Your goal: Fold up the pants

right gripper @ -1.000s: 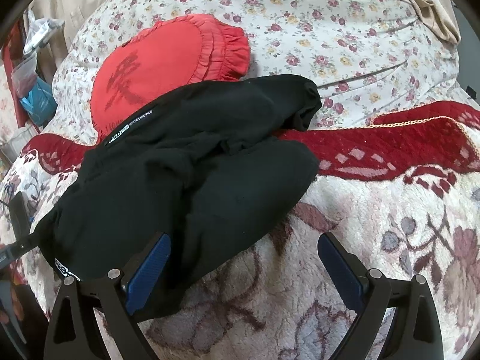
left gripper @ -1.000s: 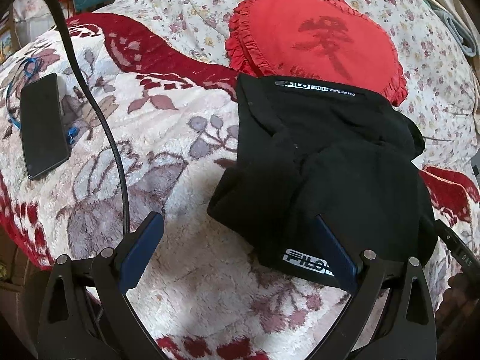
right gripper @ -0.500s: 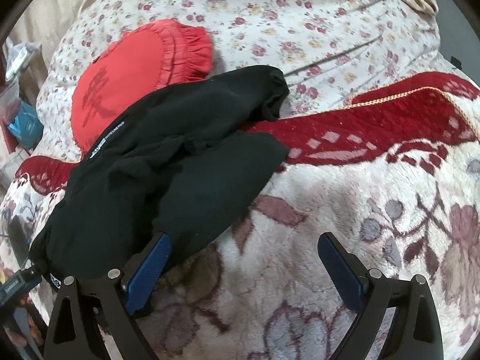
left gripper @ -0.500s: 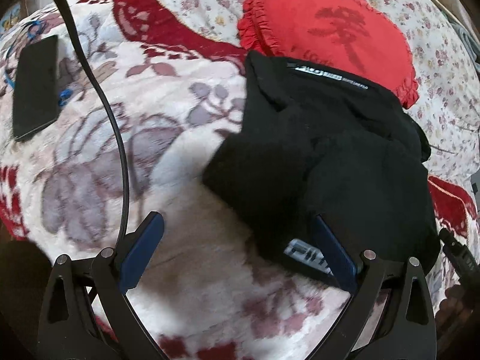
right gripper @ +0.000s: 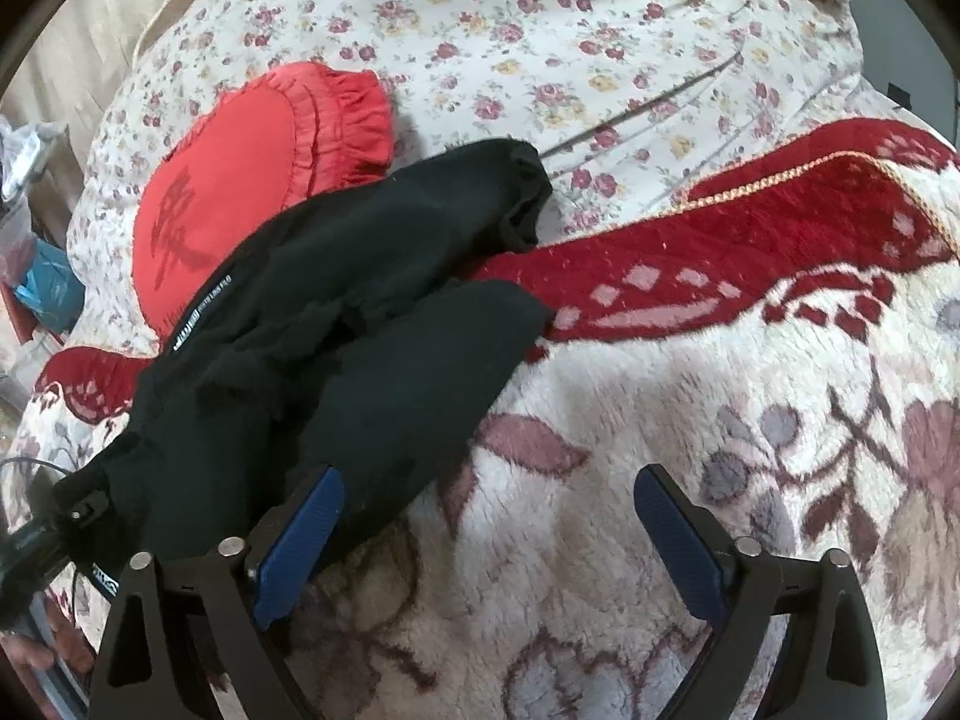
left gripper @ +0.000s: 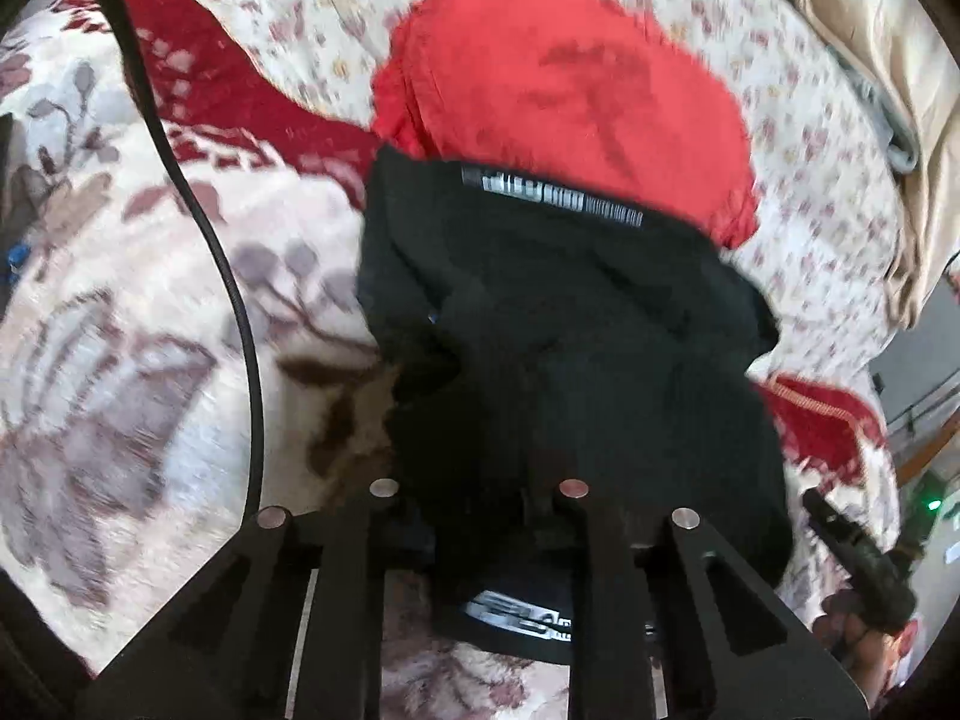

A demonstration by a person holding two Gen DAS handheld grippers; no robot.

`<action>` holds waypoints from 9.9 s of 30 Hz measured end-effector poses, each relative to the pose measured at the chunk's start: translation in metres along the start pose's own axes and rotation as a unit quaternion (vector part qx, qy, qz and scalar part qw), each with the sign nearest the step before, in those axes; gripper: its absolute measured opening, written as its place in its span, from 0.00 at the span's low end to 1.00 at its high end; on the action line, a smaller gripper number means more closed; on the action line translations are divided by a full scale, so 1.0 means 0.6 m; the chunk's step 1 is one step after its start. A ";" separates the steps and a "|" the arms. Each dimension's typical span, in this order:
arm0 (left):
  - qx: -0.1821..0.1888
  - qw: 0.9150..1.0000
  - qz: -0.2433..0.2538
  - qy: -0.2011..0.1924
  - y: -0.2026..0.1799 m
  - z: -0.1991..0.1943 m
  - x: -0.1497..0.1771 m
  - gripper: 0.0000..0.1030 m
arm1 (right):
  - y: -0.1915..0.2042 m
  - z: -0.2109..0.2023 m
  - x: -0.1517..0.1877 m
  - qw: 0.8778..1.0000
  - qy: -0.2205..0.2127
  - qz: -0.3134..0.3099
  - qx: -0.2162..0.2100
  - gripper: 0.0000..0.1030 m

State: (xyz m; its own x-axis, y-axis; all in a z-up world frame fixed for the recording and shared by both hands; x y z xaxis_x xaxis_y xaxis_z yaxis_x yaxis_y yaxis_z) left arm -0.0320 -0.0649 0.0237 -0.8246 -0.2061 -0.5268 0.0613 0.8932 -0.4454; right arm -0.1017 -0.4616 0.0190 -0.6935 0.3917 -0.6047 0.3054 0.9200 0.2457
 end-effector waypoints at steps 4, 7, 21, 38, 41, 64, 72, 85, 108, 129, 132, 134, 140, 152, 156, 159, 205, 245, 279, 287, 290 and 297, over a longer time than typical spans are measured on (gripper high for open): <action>-0.001 1.000 -0.006 -0.024 0.041 -0.049 -0.022 0.16 | -0.007 0.013 -0.019 1.000 -0.004 0.022 0.000 0.85; -0.022 0.999 -0.010 -0.021 0.073 -0.056 -0.017 0.16 | -0.021 0.045 -0.032 0.999 0.012 0.048 -0.001 0.85; -0.041 0.999 -0.015 0.004 0.082 -0.036 0.014 0.16 | -0.028 0.066 -0.075 0.997 -0.021 0.064 -0.038 0.04; -0.064 0.996 0.039 0.053 0.065 -0.047 0.085 0.26 | -0.166 -0.086 0.084 0.992 0.072 0.039 0.093 0.21; -0.064 0.996 0.045 0.046 0.069 -0.078 0.078 0.32 | -0.174 -0.118 0.070 0.988 0.035 0.018 0.150 0.48; -0.080 0.990 0.108 0.051 0.001 -0.005 0.074 0.69 | 0.115 0.043 0.080 0.982 0.099 -0.136 -0.090 0.49; -0.059 0.992 0.108 0.020 -0.010 -0.030 0.012 0.71 | 0.159 0.036 -0.028 0.974 0.063 -0.190 -0.110 0.50; -0.062 0.996 0.055 0.045 0.032 0.010 -0.047 0.71 | 0.307 0.208 -0.209 0.903 0.001 -0.423 -0.066 0.51; -0.049 0.998 -0.027 0.028 0.080 -0.030 -0.049 0.71 | 0.226 0.012 -0.125 0.896 -0.061 -0.434 -0.072 0.04; -0.039 0.998 0.003 0.050 0.037 -0.038 -0.006 0.71 | 0.203 -0.103 0.040 0.940 0.012 -0.245 -0.236 0.53; -0.044 0.997 0.017 0.059 0.032 -0.017 0.000 0.71 | 0.270 -0.034 -0.014 0.942 0.035 -0.220 -0.251 0.54; -0.050 0.997 0.021 0.062 0.036 -0.007 0.002 0.71 | 0.307 0.030 -0.037 0.945 0.073 -0.205 -0.245 0.54; -0.059 0.996 0.029 0.068 0.052 0.006 0.001 0.71 | 0.362 0.211 -0.034 0.939 0.198 -0.168 -0.227 0.51; -0.076 0.992 0.069 0.073 0.039 0.060 -0.031 0.71 | 0.409 0.069 -0.111 0.926 0.070 -0.188 -0.319 0.09; -0.056 0.994 0.047 0.075 0.062 0.035 -0.043 0.71 | 0.433 0.008 -0.075 0.911 0.059 -0.214 -0.348 0.09; -0.029 0.997 0.013 0.074 0.107 -0.012 -0.042 0.71 | 0.437 -0.022 -0.031 0.901 0.066 -0.204 -0.377 0.09; -0.076 0.994 0.076 0.005 0.047 -0.081 -0.036 0.71 | 0.078 0.112 -0.136 0.995 0.047 -0.086 -0.021 0.56; -0.026 0.994 0.099 0.036 -0.041 -0.086 0.007 0.71 | -0.147 -0.122 -0.007 0.995 0.000 0.090 -0.047 0.50; 0.010 0.996 0.068 0.060 -0.044 -0.101 0.051 0.71 | -0.050 -0.121 0.134 0.981 0.064 0.084 -0.165 0.01; 0.000 0.997 0.060 0.047 -0.027 -0.111 0.044 0.71 | -0.038 -0.146 0.161 0.979 0.092 0.042 -0.178 0.01; 0.000 0.998 0.055 0.042 -0.025 -0.113 0.040 0.71 | -0.060 -0.129 0.162 0.983 0.106 0.047 -0.141 0.04; -0.008 0.997 0.068 0.041 -0.025 -0.116 0.043 0.71 | -0.166 -0.167 0.095 0.992 0.019 0.119 -0.038 0.35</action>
State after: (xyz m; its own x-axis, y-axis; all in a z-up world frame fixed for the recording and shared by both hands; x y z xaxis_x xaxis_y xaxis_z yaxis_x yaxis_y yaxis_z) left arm -0.0931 -0.0558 0.0673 -0.8525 -0.0503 -0.5203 0.1673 0.9167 -0.3628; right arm -0.2371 -0.5296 0.0363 -0.6318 0.5966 -0.4949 0.4145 0.7995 0.4346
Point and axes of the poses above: each gripper's, at about its wrist camera, not at the fingertips, and z roughly the way its jaws point, y to its left, x to its underside, the point moved 4 cm from there along z, roughly the way its jaws point
